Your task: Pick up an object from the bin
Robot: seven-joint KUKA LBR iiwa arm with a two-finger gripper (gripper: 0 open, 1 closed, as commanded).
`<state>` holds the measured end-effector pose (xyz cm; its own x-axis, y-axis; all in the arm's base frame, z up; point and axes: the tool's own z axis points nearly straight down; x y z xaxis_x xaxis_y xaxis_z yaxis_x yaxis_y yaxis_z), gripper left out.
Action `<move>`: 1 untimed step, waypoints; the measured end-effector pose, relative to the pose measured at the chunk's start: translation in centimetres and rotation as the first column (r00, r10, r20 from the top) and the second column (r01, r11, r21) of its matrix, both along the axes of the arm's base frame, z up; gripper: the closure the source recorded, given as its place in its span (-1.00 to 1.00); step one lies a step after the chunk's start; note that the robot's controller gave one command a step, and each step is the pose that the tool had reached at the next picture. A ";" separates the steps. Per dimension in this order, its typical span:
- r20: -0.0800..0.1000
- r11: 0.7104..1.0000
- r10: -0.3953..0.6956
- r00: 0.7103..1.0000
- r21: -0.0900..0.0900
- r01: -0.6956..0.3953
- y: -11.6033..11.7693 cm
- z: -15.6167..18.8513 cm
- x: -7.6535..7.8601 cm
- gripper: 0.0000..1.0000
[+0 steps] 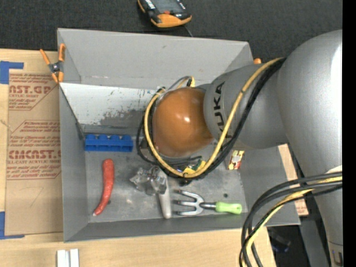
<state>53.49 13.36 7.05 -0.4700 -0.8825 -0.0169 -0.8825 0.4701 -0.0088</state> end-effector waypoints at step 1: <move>-0.004 0.977 -0.212 0.977 0.004 0.212 -4.6 0.0 -1.1 1.00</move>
Offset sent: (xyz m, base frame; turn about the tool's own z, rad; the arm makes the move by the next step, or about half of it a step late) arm 0.0092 -0.0351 0.0240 -0.5434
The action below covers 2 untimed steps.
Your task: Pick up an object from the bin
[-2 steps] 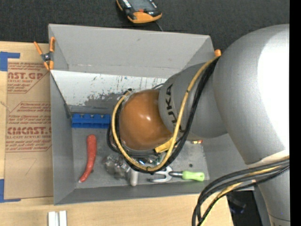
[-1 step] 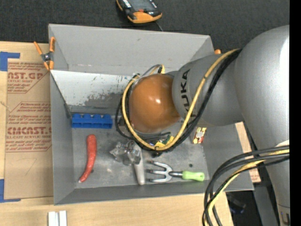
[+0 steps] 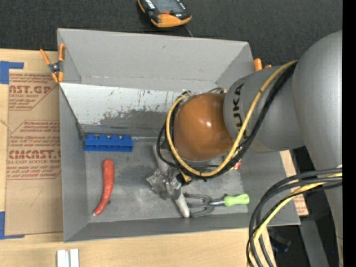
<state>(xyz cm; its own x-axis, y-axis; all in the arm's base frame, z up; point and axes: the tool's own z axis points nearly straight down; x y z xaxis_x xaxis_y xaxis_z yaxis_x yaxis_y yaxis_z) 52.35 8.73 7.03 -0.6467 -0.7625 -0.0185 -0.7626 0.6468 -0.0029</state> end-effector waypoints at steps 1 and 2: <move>0.011 0.729 0.685 0.728 -0.012 -0.685 1.3 2.4 2.1 -1.00; 0.010 0.728 0.686 0.728 -0.011 -0.686 1.3 2.4 2.0 -1.00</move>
Offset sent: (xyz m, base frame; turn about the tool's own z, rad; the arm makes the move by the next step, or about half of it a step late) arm 0.0000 0.0000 0.0000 0.0000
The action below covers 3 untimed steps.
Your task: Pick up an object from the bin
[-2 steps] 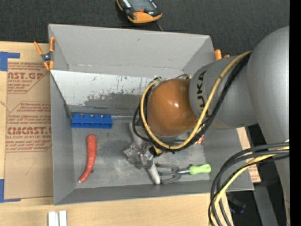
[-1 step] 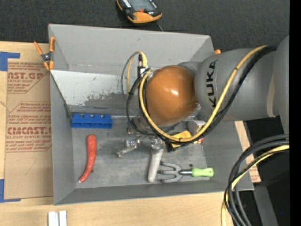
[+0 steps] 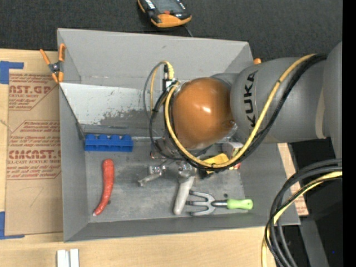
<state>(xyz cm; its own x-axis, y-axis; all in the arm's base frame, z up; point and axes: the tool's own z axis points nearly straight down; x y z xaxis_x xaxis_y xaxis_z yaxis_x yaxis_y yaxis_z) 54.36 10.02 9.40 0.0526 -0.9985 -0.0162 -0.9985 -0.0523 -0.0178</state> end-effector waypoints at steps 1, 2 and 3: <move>0.003 0.997 0.082 0.997 0.002 -0.082 -1.1 -2.3 0.6 -1.00; 0.008 0.883 0.469 0.883 -0.006 -0.469 -2.6 0.0 1.0 -1.00; 0.009 0.818 0.575 0.818 -0.002 -0.575 -6.9 1.1 -0.3 -1.00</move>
Offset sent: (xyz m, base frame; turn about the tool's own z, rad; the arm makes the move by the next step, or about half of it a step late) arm 0.0131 -0.0382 0.0153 -0.6614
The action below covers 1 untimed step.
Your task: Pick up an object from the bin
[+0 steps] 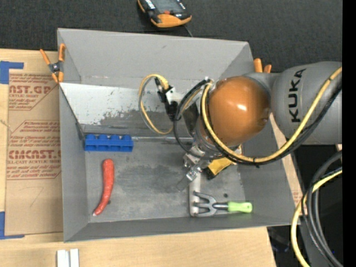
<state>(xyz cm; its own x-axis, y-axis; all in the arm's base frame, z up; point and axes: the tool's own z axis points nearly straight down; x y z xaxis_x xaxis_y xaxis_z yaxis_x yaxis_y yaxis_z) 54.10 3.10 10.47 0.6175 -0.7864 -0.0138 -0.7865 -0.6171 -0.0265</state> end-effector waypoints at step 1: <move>0.009 0.987 0.160 0.987 -0.003 -0.160 -1.1 -1.8 -1.6 -1.00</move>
Offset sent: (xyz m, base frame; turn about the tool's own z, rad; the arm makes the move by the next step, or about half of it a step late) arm -0.0005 -0.0096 0.1055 0.0031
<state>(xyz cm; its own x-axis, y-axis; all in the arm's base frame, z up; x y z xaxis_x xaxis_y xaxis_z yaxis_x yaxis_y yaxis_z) 52.52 2.00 8.65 0.7353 -0.6777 -0.0060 -0.6775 -0.7348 -0.0318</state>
